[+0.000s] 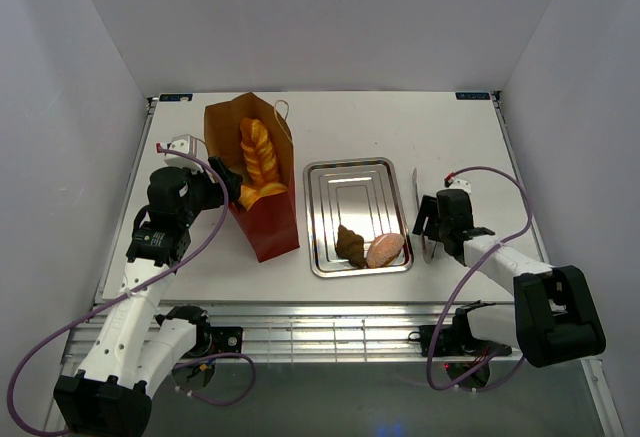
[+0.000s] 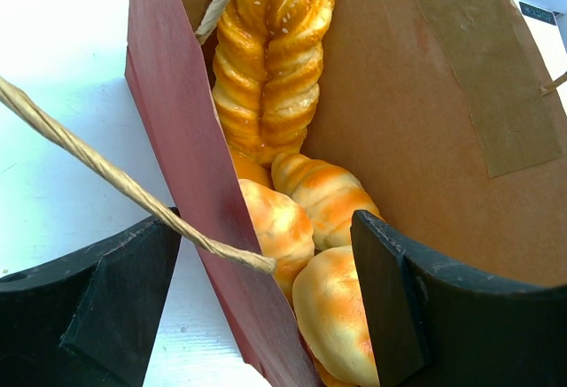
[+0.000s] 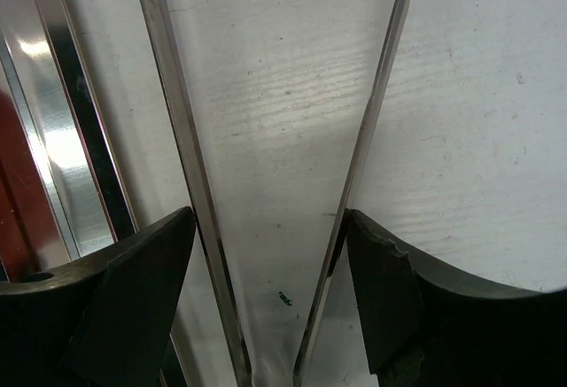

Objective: Place the fake bread into the paper bag

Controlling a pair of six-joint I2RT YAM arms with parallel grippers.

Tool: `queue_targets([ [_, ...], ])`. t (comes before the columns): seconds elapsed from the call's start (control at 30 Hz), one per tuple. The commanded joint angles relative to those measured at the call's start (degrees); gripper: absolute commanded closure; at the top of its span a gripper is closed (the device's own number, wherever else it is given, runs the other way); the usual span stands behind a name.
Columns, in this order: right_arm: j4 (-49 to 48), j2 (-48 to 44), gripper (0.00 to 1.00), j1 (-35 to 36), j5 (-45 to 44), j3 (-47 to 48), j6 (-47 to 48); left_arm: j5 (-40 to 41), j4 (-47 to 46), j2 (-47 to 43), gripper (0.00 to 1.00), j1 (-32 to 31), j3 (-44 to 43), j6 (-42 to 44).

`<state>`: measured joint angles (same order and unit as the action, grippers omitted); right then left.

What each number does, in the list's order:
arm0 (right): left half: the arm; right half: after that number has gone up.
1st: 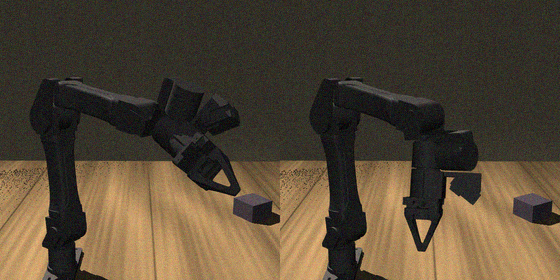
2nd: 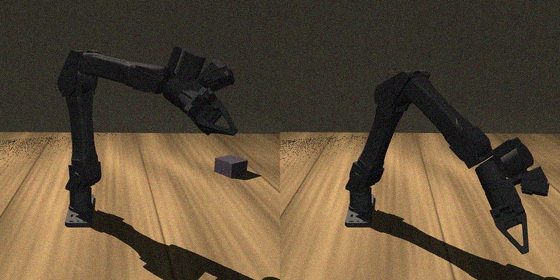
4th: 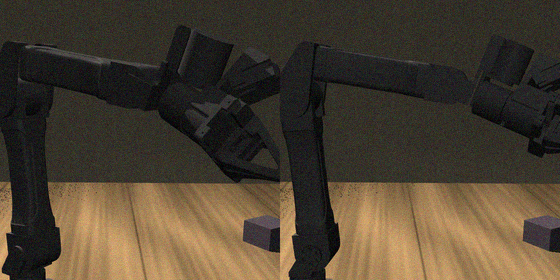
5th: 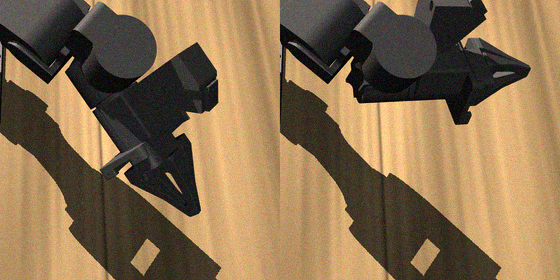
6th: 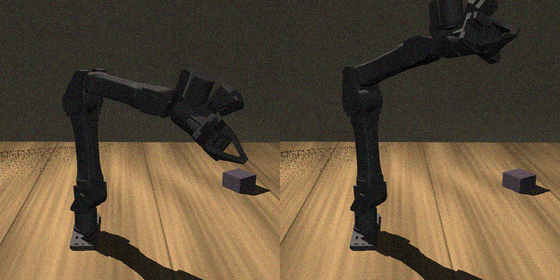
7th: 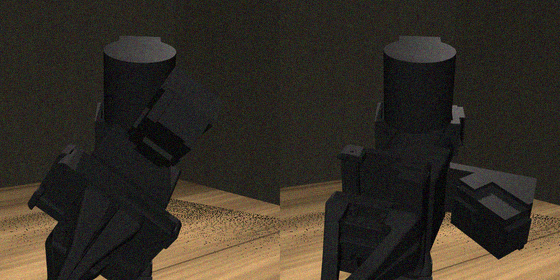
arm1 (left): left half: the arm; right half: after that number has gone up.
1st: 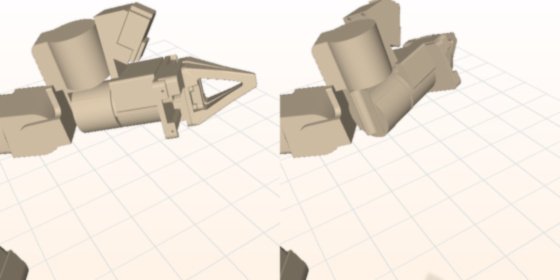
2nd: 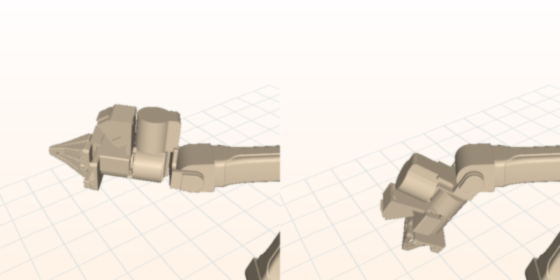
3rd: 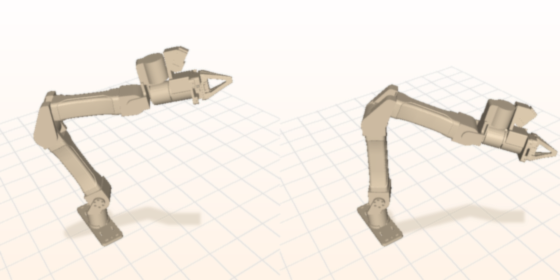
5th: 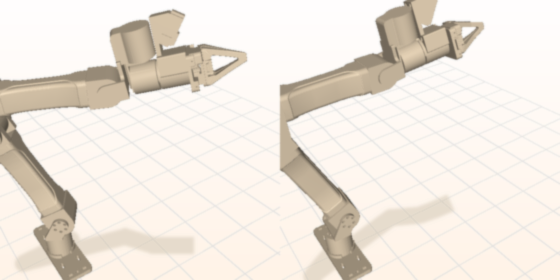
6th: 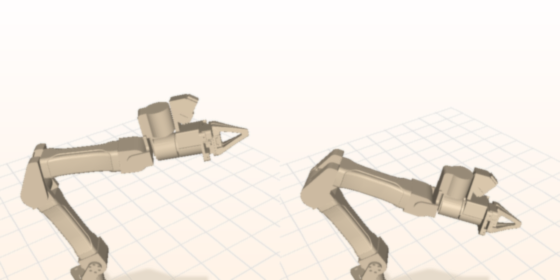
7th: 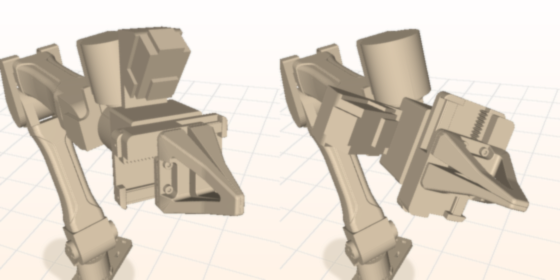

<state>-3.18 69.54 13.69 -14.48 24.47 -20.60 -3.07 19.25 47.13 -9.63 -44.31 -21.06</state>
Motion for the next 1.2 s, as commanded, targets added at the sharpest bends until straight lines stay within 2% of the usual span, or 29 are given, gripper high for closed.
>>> queue_targets([
  [0.0, -2.2, 1.1, 0.24, -0.3, 0.6, 0.8, -0.2, -1.0, 0.1, -0.4, 0.13, -0.5, 0.5, -0.1],
  [0.27, -1.5, 2.5, 0.19, -0.4, 1.1, 1.3, -0.8, -0.8, 0.0, -0.3, 0.12, -0.6, 0.5, -0.1],
  [0.5, 0.7, 0.2, 0.12, -0.4, 2.0, 2.4, -0.5, -0.9, -0.2, -0.7, 0.02, -0.6, 0.5, 0.2],
  [1.17, 14.7, -11.3, 0.07, -0.4, 9.9, 12.5, 2.8, 1.9, -2.2, -2.7, 0.02, -0.7, -2.5, 0.7],
])
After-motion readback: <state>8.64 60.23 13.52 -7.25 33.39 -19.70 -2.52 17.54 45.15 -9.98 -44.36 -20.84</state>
